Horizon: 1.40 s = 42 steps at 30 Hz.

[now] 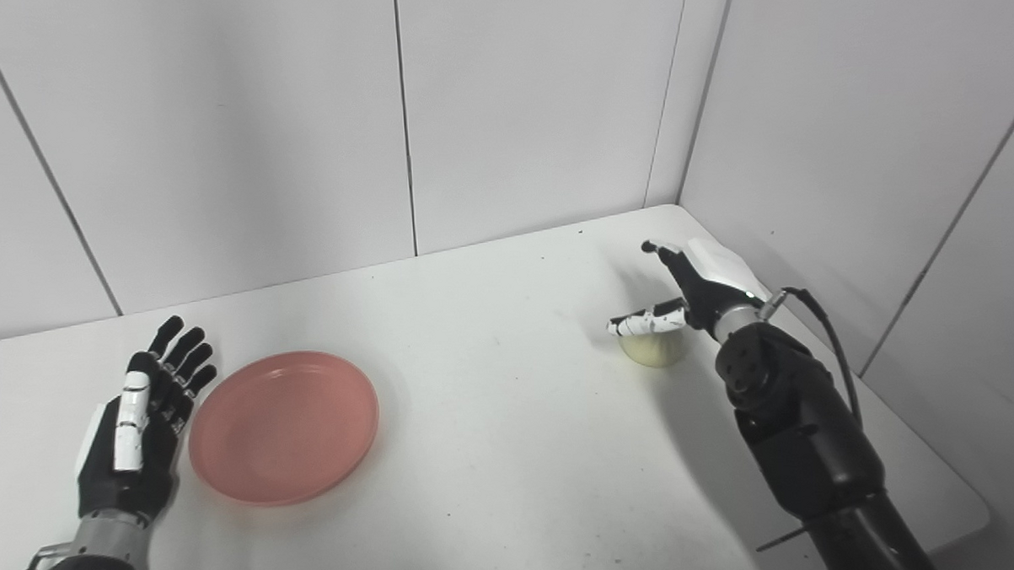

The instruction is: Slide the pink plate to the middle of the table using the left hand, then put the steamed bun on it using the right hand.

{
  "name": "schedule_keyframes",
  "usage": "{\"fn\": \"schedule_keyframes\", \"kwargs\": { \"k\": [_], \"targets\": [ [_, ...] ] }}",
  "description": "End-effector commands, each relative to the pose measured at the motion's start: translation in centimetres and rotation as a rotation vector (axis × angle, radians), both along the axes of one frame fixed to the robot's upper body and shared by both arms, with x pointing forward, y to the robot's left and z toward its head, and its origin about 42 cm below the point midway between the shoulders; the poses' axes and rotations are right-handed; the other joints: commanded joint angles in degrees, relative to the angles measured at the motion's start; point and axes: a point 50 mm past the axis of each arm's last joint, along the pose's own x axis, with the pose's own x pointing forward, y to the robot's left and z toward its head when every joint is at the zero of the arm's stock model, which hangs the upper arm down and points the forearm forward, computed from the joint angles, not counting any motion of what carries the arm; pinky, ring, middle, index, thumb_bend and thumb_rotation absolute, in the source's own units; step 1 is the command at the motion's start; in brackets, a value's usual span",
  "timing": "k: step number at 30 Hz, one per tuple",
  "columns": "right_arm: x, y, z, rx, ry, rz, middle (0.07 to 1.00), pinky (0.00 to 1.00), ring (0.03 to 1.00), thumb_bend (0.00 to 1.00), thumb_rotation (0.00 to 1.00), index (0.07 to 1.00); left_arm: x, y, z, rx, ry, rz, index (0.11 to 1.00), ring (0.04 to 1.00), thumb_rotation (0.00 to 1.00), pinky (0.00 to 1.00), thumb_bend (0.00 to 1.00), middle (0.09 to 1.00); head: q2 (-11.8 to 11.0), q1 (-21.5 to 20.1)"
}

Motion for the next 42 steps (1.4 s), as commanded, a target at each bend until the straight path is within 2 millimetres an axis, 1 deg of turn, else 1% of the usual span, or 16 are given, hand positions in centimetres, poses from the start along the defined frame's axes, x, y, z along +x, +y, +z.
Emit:
{"fn": "schedule_keyframes", "kwargs": {
  "k": [1, 6, 10, 14, 16, 17, 20, 21, 23, 24, 25, 26, 28, 37, 41, 42],
  "targets": [
    [0.6, -0.5, 2.2, -0.055, -0.035, -0.010, 0.918, 0.78, 0.896, 0.96, 0.38, 0.879, -0.9, 0.7, -1.3, -0.003, 0.030, 0.004, 0.907, 0.927, 0.94, 0.92, 0.47, 0.919, 0.18, 0.01],
    [0.9, -0.8, 1.7, -0.058, 0.013, -0.014, 0.917, 0.79, 0.899, 0.97, 0.38, 0.883, -0.9, 0.8, -1.3, -0.002, 0.030, 0.005, 0.905, 0.925, 0.94, 0.92, 0.47, 0.916, 0.36, 0.01],
    [1.1, -1.2, 0.9, -0.042, 0.025, -0.017, 0.911, 0.80, 0.898, 0.94, 0.30, 0.872, -1.0, 0.7, -1.1, -0.002, 0.031, 0.006, 0.904, 0.924, 0.95, 0.92, 0.47, 0.915, 0.60, 0.02],
    [1.3, -1.5, 0.4, 0.002, 0.048, -0.021, 0.917, 0.83, 0.911, 0.97, 0.25, 0.859, -1.0, 0.8, -1.1, -0.003, 0.029, 0.005, 0.904, 0.925, 0.94, 0.92, 0.47, 0.916, 0.86, 0.20],
    [1.3, -1.7, 0.4, 0.022, 0.071, -0.021, 0.911, 0.82, 0.904, 0.95, 0.19, 0.842, -1.0, 0.8, -1.1, 0.000, 0.028, 0.003, 0.909, 0.927, 0.96, 0.92, 0.46, 0.919, 0.97, 0.21],
    [1.3, -1.8, 0.4, 0.029, 0.080, -0.019, 0.839, 0.72, 0.811, 0.92, 0.14, 0.823, -1.0, 0.8, -1.1, 0.000, 0.029, 0.002, 0.910, 0.927, 0.95, 0.92, 0.46, 0.919, 0.97, 0.21],
    [1.3, -2.2, 0.5, 0.056, 0.079, -0.032, 0.718, 0.61, 0.670, 0.87, 0.03, 0.771, -1.1, 0.8, -1.0, -0.001, 0.030, 0.005, 0.910, 0.925, 0.94, 0.92, 0.46, 0.919, 1.17, 0.31],
    [1.3, -2.5, 0.5, 0.055, 0.075, -0.041, 0.653, 0.55, 0.595, 0.82, 0.01, 0.721, -1.1, 0.7, -1.0, -0.001, 0.030, 0.006, 0.909, 0.924, 0.94, 0.92, 0.46, 0.918, 1.20, 0.35],
    [1.2, -2.7, 0.4, 0.034, 0.061, -0.051, 0.626, 0.51, 0.561, 0.81, 0.00, 0.703, -1.1, 0.7, -0.9, 0.000, 0.030, 0.005, 0.908, 0.923, 0.94, 0.91, 0.46, 0.917, 1.30, 0.56],
    [1.2, -2.8, 0.3, 0.024, 0.049, -0.056, 0.560, 0.40, 0.472, 0.64, 0.00, 0.662, -1.1, 0.7, -0.9, -0.001, 0.032, 0.007, 0.909, 0.924, 0.95, 0.92, 0.46, 0.918, 1.30, 0.56],
    [1.2, -2.8, 0.2, 0.009, 0.029, -0.061, 0.533, 0.36, 0.445, 0.58, 0.00, 0.578, -1.1, 0.7, -1.0, -0.003, 0.032, 0.008, 0.906, 0.923, 0.94, 0.92, 0.46, 0.916, 1.31, 0.62],
    [1.2, -2.7, 0.2, -0.009, 0.010, -0.074, 0.493, 0.35, 0.412, 0.55, 0.00, 0.563, -1.0, 0.7, -1.0, -0.002, 0.033, 0.011, 0.904, 0.921, 0.93, 0.91, 0.46, 0.914, 1.36, 0.70],
    [1.3, -2.7, 0.1, -0.021, -0.026, -0.104, 0.475, 0.36, 0.399, 0.52, 0.00, 0.526, -1.1, 0.6, -0.9, -0.003, 0.035, 0.012, 0.898, 0.917, 0.92, 0.91, 0.46, 0.910, 1.38, 0.79],
    [1.4, -2.2, 0.6, -0.002, -0.139, -0.135, 0.463, 0.33, 0.380, 0.51, 0.00, 0.535, -1.1, 0.2, -0.9, -0.005, 0.032, 0.007, 0.899, 0.921, 0.93, 0.92, 0.45, 0.913, 1.62, 1.71],
    [1.3, -2.2, 0.9, -0.008, -0.158, -0.134, 0.454, 0.31, 0.379, 0.52, 0.00, 0.532, -1.3, -0.2, -0.7, -0.002, 0.031, 0.005, 0.897, 0.919, 0.92, 0.92, 0.45, 0.911, 1.73, 3.38],
    [1.3, -1.9, 1.2, -0.005, -0.173, -0.125, 0.453, 0.31, 0.379, 0.52, 0.00, 0.532, -1.3, -0.4, -0.7, 0.001, 0.029, 0.005, 0.897, 0.919, 0.92, 0.92, 0.45, 0.911, 1.81, 4.74]
  ]
}}
